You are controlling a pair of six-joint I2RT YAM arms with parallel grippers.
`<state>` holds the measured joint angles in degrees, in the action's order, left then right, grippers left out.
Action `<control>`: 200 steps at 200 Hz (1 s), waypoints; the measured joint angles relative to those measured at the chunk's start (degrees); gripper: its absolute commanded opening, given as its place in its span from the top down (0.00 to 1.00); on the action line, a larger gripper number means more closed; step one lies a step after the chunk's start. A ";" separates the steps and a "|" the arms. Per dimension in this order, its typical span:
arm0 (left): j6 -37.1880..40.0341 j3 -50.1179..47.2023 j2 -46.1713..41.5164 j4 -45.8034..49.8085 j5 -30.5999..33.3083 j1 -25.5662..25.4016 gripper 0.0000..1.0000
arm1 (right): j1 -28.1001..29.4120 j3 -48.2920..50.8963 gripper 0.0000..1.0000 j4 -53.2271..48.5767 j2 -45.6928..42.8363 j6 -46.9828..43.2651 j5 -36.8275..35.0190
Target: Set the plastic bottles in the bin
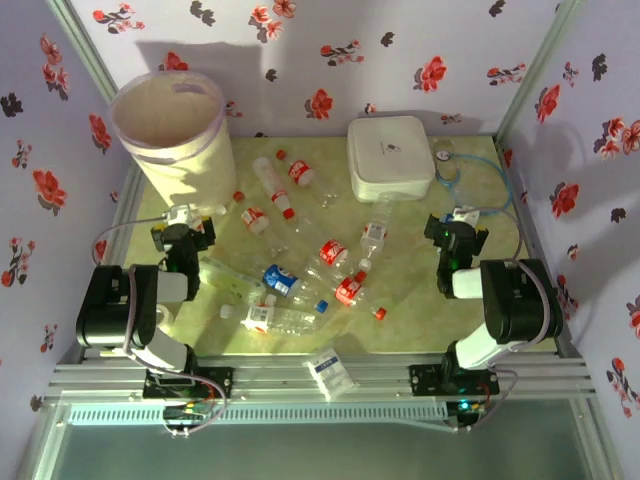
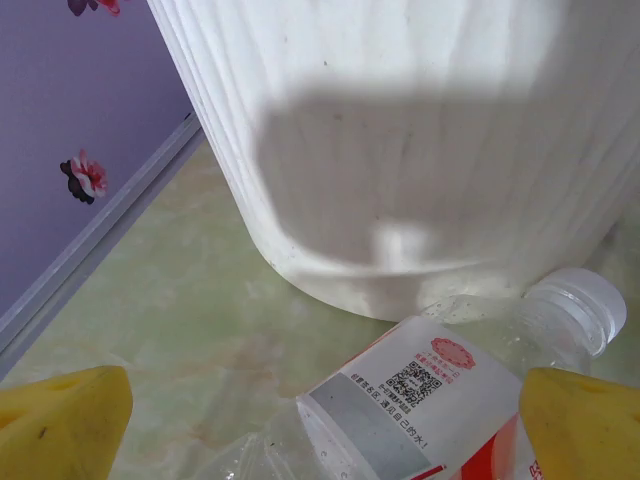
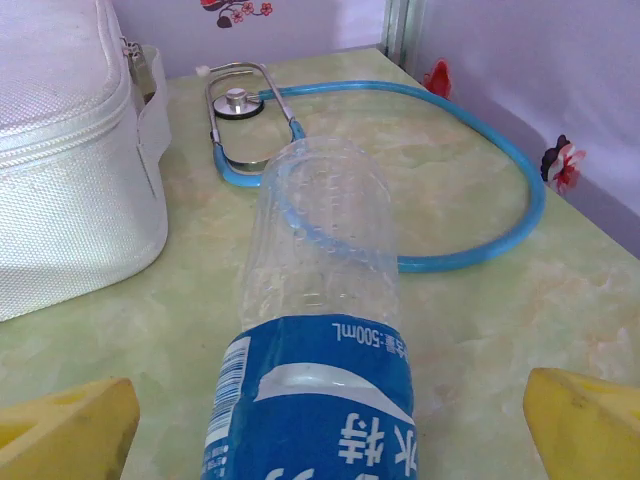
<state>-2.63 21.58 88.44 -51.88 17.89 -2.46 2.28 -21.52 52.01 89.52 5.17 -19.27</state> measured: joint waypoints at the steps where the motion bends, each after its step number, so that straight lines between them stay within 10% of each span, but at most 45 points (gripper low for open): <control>1: 0.00 0.00 0.00 0.00 0.00 0.00 0.00 | 0.00 0.00 0.01 0.00 0.00 0.00 0.00; 200: 0.00 0.00 0.00 0.04 -0.17 0.09 0.00 | -0.22 0.00 0.00 -0.22 0.00 0.92 1.31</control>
<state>-2.63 21.58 88.44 -51.83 17.72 -2.37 2.07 -21.52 51.79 89.52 6.09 -17.96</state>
